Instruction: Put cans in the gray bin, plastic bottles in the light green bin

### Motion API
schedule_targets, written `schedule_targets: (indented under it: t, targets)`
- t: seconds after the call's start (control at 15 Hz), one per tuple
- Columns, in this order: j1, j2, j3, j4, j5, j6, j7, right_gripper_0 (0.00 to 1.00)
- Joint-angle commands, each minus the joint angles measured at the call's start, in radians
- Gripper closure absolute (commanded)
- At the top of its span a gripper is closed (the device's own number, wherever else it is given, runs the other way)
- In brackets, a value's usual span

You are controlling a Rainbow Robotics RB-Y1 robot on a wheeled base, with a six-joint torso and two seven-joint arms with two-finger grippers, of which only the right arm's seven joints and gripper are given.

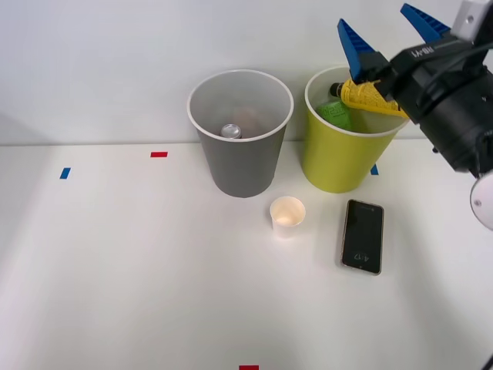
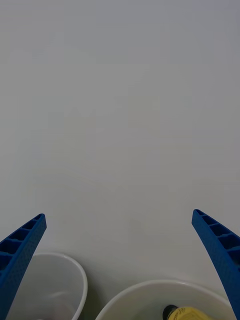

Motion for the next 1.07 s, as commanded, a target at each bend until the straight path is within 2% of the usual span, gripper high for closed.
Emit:
schedule_targets:
  t: [0.07,0.33,0.6,0.93,1.07]
  targets:
    - [0.254,-0.036,0.062,-0.134,-0.013,-0.254,0.008,0.00]
    - [0.464,-0.063,0.172,-0.142,0.010,-0.564,0.031,0.00]
    - [0.670,-0.036,0.190,-0.142,0.065,-0.679,0.034,0.00]
    - [0.851,0.086,0.190,-0.116,0.095,-0.692,0.045,0.00]
    - [0.855,0.158,0.186,-0.054,0.165,-0.711,0.045,0.00]
